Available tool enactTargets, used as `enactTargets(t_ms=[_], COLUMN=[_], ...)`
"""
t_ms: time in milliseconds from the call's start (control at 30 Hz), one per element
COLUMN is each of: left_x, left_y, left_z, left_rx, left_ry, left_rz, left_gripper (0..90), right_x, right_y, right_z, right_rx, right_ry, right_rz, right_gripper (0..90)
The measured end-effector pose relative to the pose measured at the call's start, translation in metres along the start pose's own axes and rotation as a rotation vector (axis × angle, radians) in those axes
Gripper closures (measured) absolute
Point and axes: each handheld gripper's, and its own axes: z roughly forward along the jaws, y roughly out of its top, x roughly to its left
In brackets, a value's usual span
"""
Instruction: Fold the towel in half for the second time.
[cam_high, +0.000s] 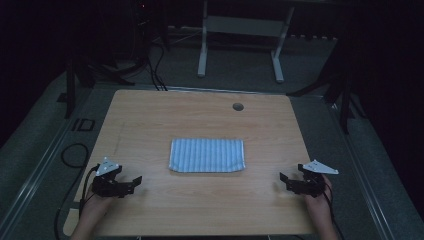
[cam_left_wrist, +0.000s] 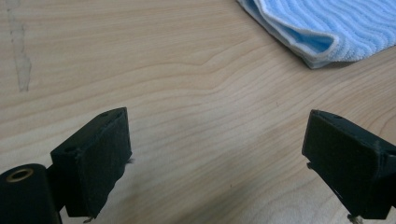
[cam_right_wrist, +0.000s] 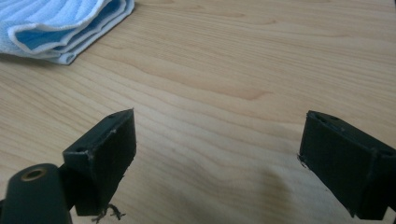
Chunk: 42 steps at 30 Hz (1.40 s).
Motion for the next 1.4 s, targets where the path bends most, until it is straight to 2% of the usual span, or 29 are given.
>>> enactTargets(t_ms=[100, 233, 367, 467, 533, 633, 733, 867, 1067, 1233, 1400], left_x=[0.0, -0.001, -0.001, -0.002, -0.001, 0.001, 0.003, 0.005, 0.008, 0.012, 0.019], left_y=[-0.003, -0.006, -0.01, -0.012, -0.012, -0.014, -0.015, -0.016, -0.016, -0.017, -0.018], left_z=[-0.002, -0.005, -0.008, -0.011, -0.012, -0.013, -0.014, -0.017, -0.021, -0.024, -0.029], left_rx=[-0.004, -0.029, -0.054, -0.064, -0.081, -0.083, -0.096, -0.128, -0.158, -0.178, -0.224], left_ry=[0.015, 0.027, 0.038, 0.054, 0.059, 0.089, 0.09, 0.12, 0.142, 0.154, 0.174], left_rz=[0.004, -0.021, -0.037, -0.035, -0.049, -0.048, -0.054, -0.055, -0.064, -0.105, -0.173], left_gripper=[8.2, 8.2, 8.2, 8.2, 8.2, 8.2, 8.2, 8.2, 8.3, 8.2, 8.3], right_x=[0.0, -0.001, -0.002, -0.002, -0.003, -0.003, -0.004, -0.007, -0.011, -0.012, -0.013], right_y=[-0.003, -0.007, -0.009, -0.009, -0.009, -0.009, -0.009, -0.008, -0.007, -0.008, -0.007], right_z=[-0.005, -0.011, -0.011, -0.011, -0.011, -0.01, -0.01, -0.013, -0.013, -0.012, -0.01], right_rx=[-0.022, -0.059, -0.064, -0.076, -0.077, -0.074, -0.075, -0.11, -0.115, -0.11, -0.1], right_ry=[-0.025, -0.045, -0.054, -0.067, -0.072, -0.074, -0.089, -0.11, -0.128, -0.128, -0.137], right_rz=[0.009, 0.035, 0.027, 0.021, 0.029, 0.029, 0.027, 0.059, 0.074, 0.078, 0.084], right_gripper=[10.6, 10.6, 10.6, 10.6, 10.6, 10.6, 10.6, 10.6, 10.6, 10.6, 10.6])
